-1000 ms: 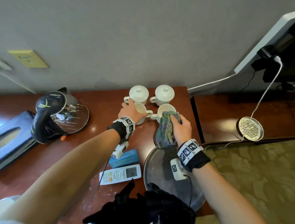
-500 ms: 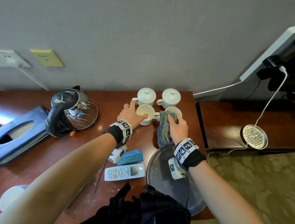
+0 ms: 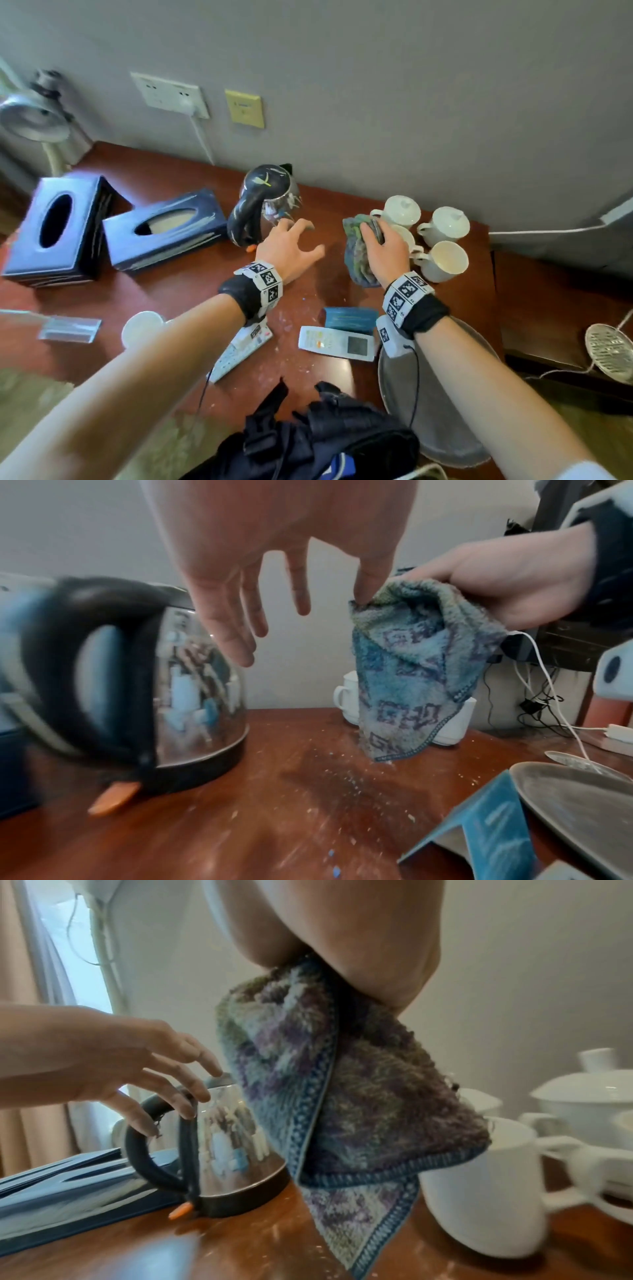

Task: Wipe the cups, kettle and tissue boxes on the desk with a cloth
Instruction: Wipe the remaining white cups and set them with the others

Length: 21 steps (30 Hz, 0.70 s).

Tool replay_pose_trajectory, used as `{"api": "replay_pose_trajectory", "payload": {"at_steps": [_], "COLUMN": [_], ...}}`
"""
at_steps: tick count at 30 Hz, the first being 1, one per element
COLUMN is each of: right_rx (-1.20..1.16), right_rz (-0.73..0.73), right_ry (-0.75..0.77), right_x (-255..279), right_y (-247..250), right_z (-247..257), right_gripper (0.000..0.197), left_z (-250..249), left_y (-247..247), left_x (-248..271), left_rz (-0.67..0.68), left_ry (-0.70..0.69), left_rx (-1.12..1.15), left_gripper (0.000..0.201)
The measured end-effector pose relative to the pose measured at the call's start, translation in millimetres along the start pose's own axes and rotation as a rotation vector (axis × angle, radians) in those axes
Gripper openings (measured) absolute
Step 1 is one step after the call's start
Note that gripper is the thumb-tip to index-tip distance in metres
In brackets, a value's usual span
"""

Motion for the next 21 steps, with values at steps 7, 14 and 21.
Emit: {"api": "replay_pose_trajectory", "payload": {"at_steps": [7,14,21], "right_rx": [0.091,0.083,0.121], "right_rz": [0.121,0.288,0.421], "right_ry": [0.086,0.123,0.125], "right_x": [33,74,103], "right_y": [-82,-170,-234], "right_z": [46,74,85], "right_gripper": [0.031,0.036,0.04], "left_z": [82,169,250], "left_y": [43,91,101], "left_x": [54,112,164], "left_rz": [-0.069,-0.152,-0.133], "left_ry": [0.058,0.178,0.321], "left_rx": [0.011,0.043,0.073], "left_gripper": [0.054,0.05,0.053]}}
Point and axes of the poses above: each hand's wrist, its own x-axis away from the middle knuckle, its own y-axis out of the back of the hand, z = x × y, the point moved 6 cm from there along -x, towards the middle knuckle, and after that the axes turned 3 degrees about -x, right-handed, at the moved point
